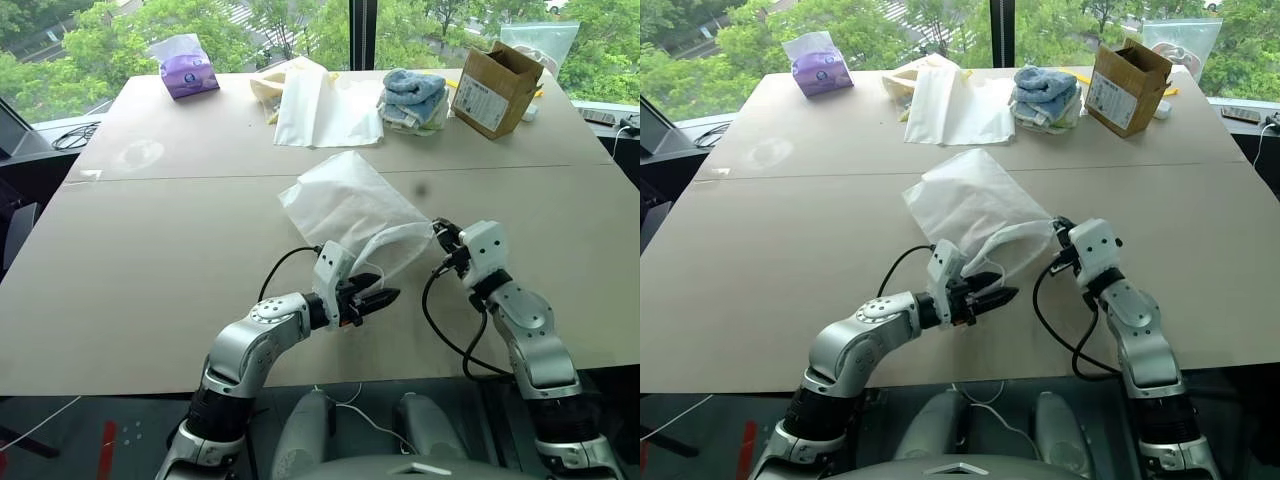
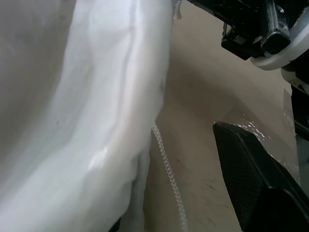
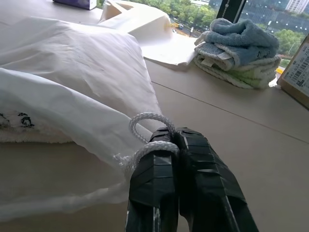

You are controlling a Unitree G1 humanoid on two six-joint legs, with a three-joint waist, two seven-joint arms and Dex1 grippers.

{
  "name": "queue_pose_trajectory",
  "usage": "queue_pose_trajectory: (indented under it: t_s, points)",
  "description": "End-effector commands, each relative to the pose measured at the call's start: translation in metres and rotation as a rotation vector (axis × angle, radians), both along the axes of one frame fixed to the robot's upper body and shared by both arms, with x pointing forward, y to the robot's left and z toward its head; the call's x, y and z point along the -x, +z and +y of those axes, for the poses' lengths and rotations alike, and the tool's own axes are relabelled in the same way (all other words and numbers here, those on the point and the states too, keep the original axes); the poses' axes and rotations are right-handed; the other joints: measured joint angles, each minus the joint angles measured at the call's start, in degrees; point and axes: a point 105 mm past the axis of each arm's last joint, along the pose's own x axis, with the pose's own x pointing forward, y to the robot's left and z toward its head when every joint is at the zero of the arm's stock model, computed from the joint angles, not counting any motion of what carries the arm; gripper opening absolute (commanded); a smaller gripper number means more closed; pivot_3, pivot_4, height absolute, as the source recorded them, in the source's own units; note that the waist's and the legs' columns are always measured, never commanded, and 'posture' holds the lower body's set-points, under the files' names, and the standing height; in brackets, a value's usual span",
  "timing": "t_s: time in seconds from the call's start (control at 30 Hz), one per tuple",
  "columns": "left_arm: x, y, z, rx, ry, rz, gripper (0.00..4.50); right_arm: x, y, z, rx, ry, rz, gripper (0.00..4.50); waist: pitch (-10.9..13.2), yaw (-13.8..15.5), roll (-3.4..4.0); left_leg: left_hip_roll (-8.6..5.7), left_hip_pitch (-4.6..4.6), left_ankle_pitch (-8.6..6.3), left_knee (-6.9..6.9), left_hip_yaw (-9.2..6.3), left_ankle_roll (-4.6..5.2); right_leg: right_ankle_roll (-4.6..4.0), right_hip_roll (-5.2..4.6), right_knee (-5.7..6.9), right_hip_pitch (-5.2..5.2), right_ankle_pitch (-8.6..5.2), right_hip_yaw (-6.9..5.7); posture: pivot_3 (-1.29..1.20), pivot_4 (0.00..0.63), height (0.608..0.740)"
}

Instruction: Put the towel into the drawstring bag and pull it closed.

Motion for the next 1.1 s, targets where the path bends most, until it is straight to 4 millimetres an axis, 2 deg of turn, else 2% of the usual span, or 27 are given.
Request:
queue_pose_trajectory:
  t_s: [0.03, 0.27, 0.67, 1.0, 1.1]
  points:
    - [0.0, 0.013, -0.008, 0.081, -0.035, -0.007, 2.76, 0.004, 0.014, -0.002, -0.002, -0.011, -0.056, 0.0, 0.0, 0.0, 0.0, 0.0, 0.0, 0.0, 0.0, 0.0, 0.0, 0.0, 0.0, 0.0, 0.0, 0.0, 0.0, 0.0, 0.15, 0.74]
    - [-0.011, 0.022, -0.014, 0.236, -0.032, 0.068, 2.76, 0.004, 0.014, -0.002, -0.002, -0.017, -0.058, 0.0, 0.0, 0.0, 0.0, 0.0, -0.01, 0.0, 0.01, 0.01, 0.0, 0.0, 0.0, -0.01, 0.0, 0.0, -0.01, 0.0, 0.15, 0.74]
    - [-0.009, 0.017, -0.033, 0.219, -0.144, 0.075, 2.76, 0.004, 0.017, -0.004, -0.001, -0.029, -0.063, 0.0, 0.0, 0.0, 0.0, -0.01, -0.01, 0.01, 0.01, 0.0, -0.01, 0.0, 0.0, -0.01, 0.0, 0.0, -0.01, 0.0, 0.15, 0.74]
    - [-0.011, 0.02, -0.037, 0.262, -0.164, 0.064, 2.76, 0.007, 0.018, -0.006, -0.001, -0.038, -0.063, 0.0, 0.0, 0.0, 0.0, -0.02, -0.02, 0.01, 0.01, 0.0, -0.01, 0.0, 0.0, -0.01, 0.0, 0.0, -0.01, 0.0, 0.15, 0.74]
    - [-0.008, 0.022, -0.04, 0.27, -0.189, 0.051, 1.93, 0.007, 0.019, -0.009, 0.0, -0.043, -0.063, 0.0, 0.0, 0.0, 0.0, -0.02, -0.02, 0.01, 0.01, 0.0, -0.01, 0.0, 0.0, -0.01, 0.0, 0.0, -0.01, 0.0, 0.15, 0.74]
